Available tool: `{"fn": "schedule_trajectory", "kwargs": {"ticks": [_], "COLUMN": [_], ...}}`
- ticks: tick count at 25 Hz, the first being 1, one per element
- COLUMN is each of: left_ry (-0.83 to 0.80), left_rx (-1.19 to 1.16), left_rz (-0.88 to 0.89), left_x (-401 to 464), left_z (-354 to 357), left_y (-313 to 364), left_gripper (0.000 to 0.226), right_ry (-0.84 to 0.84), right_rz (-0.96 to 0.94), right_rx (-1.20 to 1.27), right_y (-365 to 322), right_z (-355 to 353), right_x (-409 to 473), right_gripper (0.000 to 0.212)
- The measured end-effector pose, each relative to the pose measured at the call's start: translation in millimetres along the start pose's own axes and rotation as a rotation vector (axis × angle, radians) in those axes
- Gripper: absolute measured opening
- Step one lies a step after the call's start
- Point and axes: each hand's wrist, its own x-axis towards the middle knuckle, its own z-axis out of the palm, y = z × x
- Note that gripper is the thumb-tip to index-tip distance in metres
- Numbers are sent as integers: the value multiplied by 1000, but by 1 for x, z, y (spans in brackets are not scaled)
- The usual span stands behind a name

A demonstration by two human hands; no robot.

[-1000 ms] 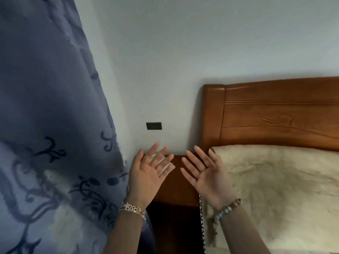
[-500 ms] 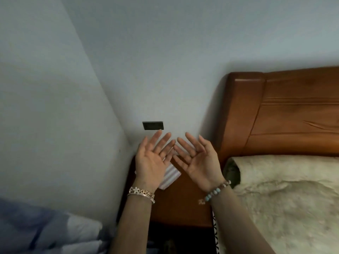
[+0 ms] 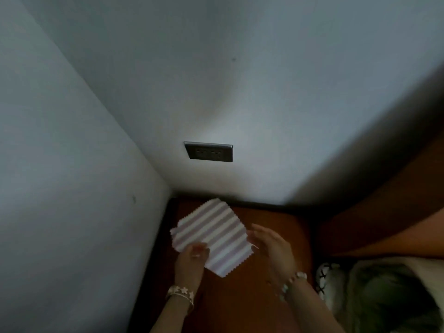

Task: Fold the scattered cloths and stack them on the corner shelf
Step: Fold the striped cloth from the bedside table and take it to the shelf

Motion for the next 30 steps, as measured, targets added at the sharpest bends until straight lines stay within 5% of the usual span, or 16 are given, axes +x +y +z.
{"fn": "schedule_trajectory", "kwargs": {"ticks": [8, 10, 14, 18, 24, 30], "left_ry": [-153, -174, -197, -113, -149, 8], "left_rx": [934, 1006, 945, 778, 929, 659], "left_rz": [369, 425, 577, 489, 691, 665], "left_x": [66, 71, 75, 75, 70, 80], "left_z": [75, 76, 67, 53, 34, -19], "left_y": [-100, -103, -102, -81, -51, -24], "left_gripper": [49, 39, 25, 8, 45, 56], "right_ry": [-150, -144, -185, -197, -38, 134], "right_rz": [-350, -514, -521, -449, -585, -620], "right_rx": [-1140, -1288, -1525, -1574, -1374, -1050], "right_y": [134, 145, 138, 130, 62, -3], "right_z": [-22, -27, -23, -17, 13, 34], "right_x": [126, 131, 124, 118, 108, 103], "right_gripper": [35, 42, 50, 33, 26, 12]}}
